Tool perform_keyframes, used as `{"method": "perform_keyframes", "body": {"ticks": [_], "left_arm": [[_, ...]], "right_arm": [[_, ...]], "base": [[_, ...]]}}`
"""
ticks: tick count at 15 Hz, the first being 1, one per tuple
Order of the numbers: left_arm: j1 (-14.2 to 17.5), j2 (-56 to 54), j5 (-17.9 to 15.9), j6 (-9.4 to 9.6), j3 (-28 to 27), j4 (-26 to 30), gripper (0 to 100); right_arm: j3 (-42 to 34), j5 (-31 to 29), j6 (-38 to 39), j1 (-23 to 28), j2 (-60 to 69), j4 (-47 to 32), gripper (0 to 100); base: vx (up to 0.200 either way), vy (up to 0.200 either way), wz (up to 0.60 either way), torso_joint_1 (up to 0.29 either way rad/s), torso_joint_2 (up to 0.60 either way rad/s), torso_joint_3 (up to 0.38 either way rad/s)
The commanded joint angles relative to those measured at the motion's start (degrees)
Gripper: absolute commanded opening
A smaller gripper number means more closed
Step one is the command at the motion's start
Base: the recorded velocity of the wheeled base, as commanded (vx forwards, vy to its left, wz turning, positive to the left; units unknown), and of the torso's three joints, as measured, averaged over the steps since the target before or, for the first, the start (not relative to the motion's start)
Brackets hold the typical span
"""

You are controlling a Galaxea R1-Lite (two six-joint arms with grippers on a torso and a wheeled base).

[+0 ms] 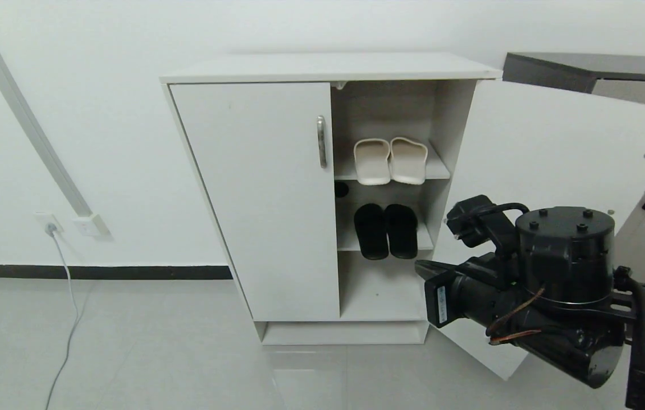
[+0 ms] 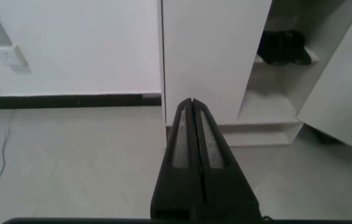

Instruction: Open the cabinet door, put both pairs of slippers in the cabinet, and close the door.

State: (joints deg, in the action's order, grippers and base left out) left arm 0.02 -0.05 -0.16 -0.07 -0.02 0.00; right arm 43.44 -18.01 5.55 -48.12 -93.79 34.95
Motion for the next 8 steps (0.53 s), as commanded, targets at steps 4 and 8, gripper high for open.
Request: {"method": "perform_keyframes", "body": {"ticks": [4,8], "left_arm": [[0.06,0.05,-0.02,-0.01,0.02,0.0,0],[0.06,0.05,-0.11,-0.01,0.02,0.09,0]], "right_arm": [[-0.02,-0.01,-0.01,-0.05,-0.34,-0.06,0],[-0.02,0.08,-0.01,-0.05,-0.34,-0.15,0]], "base": [[0.0,0.0,0.0,0.061,-0.5,-0.362],[0.0,0.0,0.0,0.112,-0.47,-0.342]]}}
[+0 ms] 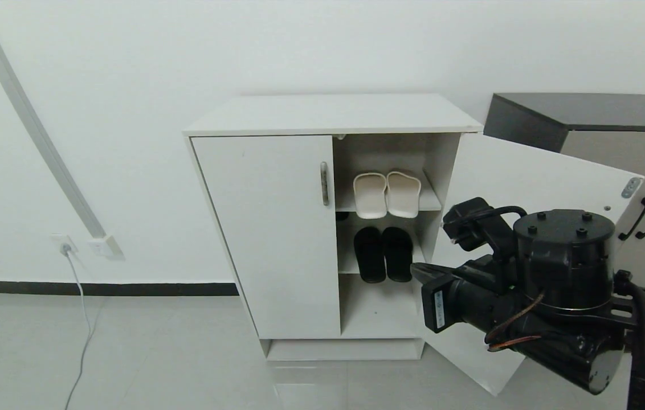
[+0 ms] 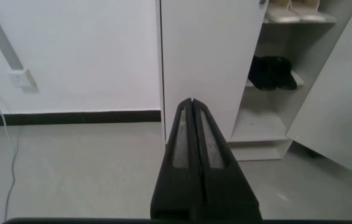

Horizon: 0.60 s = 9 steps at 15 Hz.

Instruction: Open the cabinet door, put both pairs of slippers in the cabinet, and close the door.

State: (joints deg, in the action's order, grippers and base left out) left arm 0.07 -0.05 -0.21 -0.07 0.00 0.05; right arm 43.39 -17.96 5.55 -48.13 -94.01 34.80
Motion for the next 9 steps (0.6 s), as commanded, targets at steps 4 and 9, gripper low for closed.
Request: {"method": "perform_keyframes", "body": {"ticks": [4,9], "left_arm": [[0.01,0.05,-0.06,-0.01,0.0,-0.05,0],[0.01,0.05,-0.06,-0.01,0.0,0.04,0]], "right_arm": [[-0.06,0.03,-0.01,-0.04,-0.12,0.0,0],[-0.14,0.03,-0.01,0.4,-0.29,0.0,0]], "base": [[0.0,0.0,0.0,0.156,-0.48,-0.326],[0.0,0.0,0.0,0.179,-0.5,-0.312]]}}
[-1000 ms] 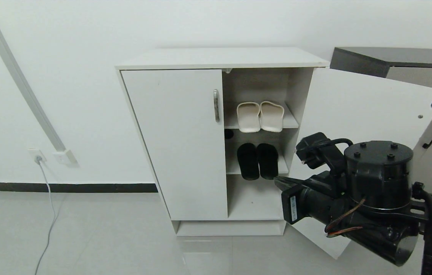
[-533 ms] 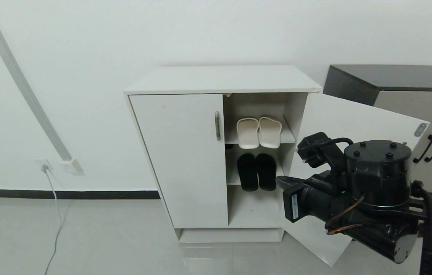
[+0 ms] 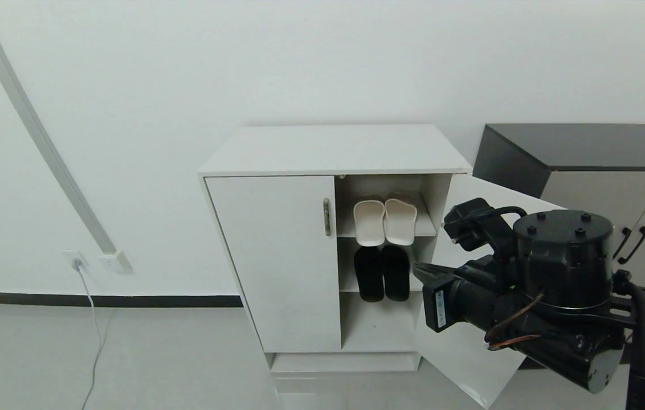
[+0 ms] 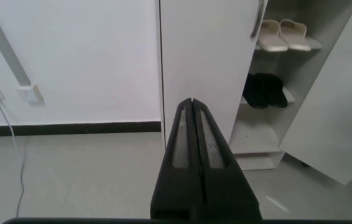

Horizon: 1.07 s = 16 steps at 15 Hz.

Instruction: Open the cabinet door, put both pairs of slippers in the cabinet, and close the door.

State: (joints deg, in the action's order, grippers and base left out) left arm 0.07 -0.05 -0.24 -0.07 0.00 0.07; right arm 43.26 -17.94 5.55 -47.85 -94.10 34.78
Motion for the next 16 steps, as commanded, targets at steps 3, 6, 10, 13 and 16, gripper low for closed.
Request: {"method": "perform_keyframes", "body": {"ticks": [3,6,10,13,16], "left_arm": [[0.01,0.05,-0.02,-0.01,0.0,0.01,0],[0.01,0.05,-0.02,-0.01,0.0,-0.07,0],[0.01,0.05,-0.02,-0.01,0.0,-0.07,0],[0.01,0.05,-0.02,-0.01,0.0,0.01,0],[0.01,0.05,-0.02,-0.01,0.0,0.01,0]], "right_arm": [[-0.37,0.01,-0.01,0.12,-0.47,0.11,0],[-0.73,0.19,-0.19,0.65,-0.47,0.29,0],[-0.73,0.28,-0.27,0.83,-0.47,0.38,0],[-0.81,0.28,-0.27,0.91,-0.47,0.29,0],[-1.08,0.45,-0.27,0.91,-0.47,0.29,0]], "base": [[0.0,0.0,0.0,0.216,-0.53,-0.318],[0.0,0.0,0.0,0.23,-0.55,-0.323],[0.0,0.0,0.0,0.179,-0.41,-0.242],[0.0,0.0,0.0,0.028,-0.05,-0.029],[0.0,0.0,-0.2,0.001,0.0,0.001]]}}
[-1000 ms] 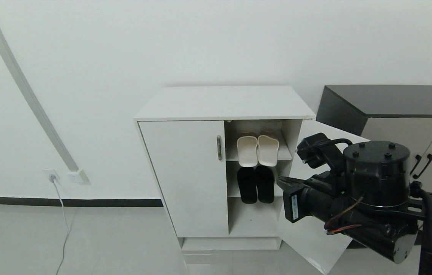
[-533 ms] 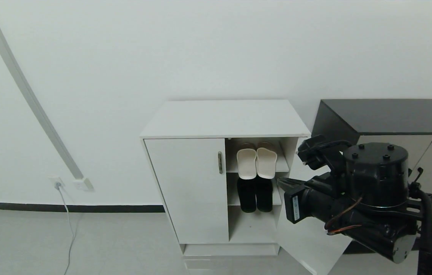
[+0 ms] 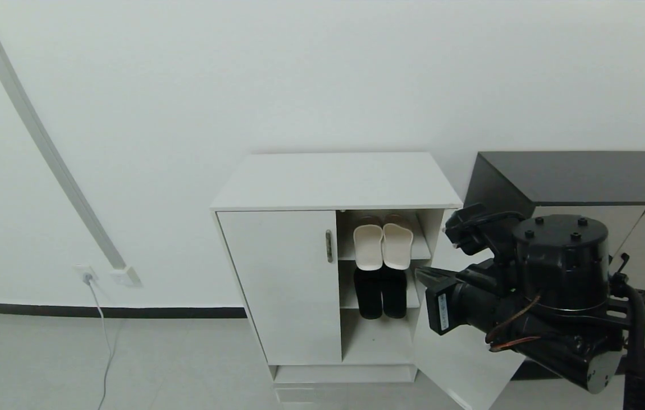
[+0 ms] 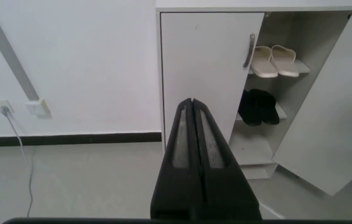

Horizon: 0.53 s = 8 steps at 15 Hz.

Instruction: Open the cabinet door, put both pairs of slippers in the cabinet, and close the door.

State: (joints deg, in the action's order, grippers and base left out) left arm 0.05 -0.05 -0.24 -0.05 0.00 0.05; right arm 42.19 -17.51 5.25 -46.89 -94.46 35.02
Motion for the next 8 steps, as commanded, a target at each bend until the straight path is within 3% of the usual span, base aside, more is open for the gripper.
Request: {"method": "perform_keyframes", "body": {"ticks": [1,7,8], "left_arm": [[0.04,0.05,-0.02,-0.04,0.0,-0.05,0],[0.04,0.05,-0.02,0.14,0.0,0.04,0],[0.04,0.05,-0.02,0.14,0.0,-0.05,0]], "right_arm": [[0.0,0.02,0.02,-0.05,-0.11,0.04,0],[-0.09,0.02,-0.07,0.39,-0.11,0.04,0],[-0.18,0.02,0.02,0.48,-0.11,0.13,0]], "base": [[0.0,0.0,-0.6,0.002,0.0,0.002],[0.0,0.0,-0.6,0.005,0.0,-0.001],[0.0,0.0,0.0,0.0,0.0,0.0]]}}
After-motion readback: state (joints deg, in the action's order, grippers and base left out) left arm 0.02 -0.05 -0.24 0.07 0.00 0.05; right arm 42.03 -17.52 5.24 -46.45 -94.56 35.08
